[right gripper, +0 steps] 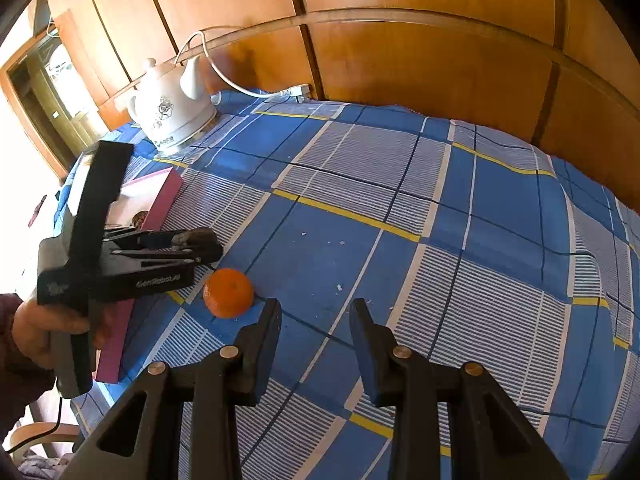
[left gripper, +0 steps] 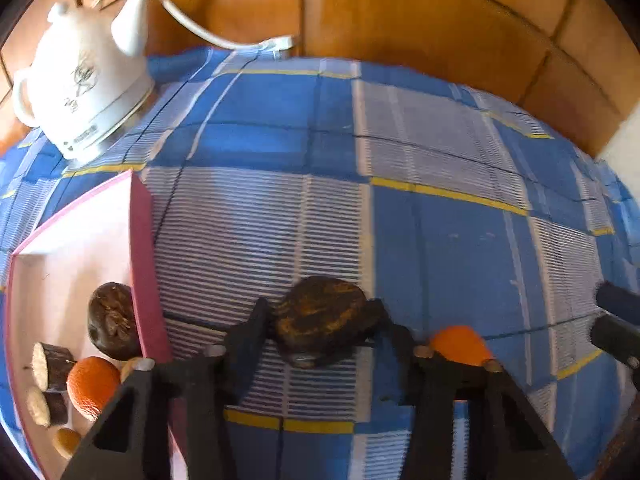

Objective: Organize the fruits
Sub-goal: 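Grasp the dark lumpy tuber with the left gripper while the right reaches toward the orange, then grasp the orange on the cloth with the right gripper while the left holds the tuber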

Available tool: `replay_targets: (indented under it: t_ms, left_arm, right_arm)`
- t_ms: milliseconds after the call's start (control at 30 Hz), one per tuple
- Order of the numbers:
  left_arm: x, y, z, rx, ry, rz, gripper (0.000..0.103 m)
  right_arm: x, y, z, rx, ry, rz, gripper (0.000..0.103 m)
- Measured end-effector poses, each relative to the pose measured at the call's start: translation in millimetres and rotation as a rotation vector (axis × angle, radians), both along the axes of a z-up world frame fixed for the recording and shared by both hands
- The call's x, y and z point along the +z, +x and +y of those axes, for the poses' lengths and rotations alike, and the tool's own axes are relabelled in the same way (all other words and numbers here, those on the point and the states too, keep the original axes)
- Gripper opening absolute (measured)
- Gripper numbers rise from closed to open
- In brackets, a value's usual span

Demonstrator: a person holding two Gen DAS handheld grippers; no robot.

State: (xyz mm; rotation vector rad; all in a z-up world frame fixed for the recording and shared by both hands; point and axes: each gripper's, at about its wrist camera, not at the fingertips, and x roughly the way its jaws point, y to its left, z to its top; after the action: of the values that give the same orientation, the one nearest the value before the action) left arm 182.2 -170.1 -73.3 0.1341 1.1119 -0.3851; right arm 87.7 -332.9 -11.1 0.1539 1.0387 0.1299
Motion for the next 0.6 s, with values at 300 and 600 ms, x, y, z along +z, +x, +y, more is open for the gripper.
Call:
replay_targets:
  t_ms: [300,600]
  left_arm:
    - [29,-72,15,-0.026,-0.118,-0.137,0.048]
    - [-3,-141,2,-0.089,-0.071,-0.142,0.048]
  right_arm:
    - [-4,-1,0,-0.006,-0.014,0.014,0.036]
    - [-9,-4,2,0.001,0.014,0.027,0.036]
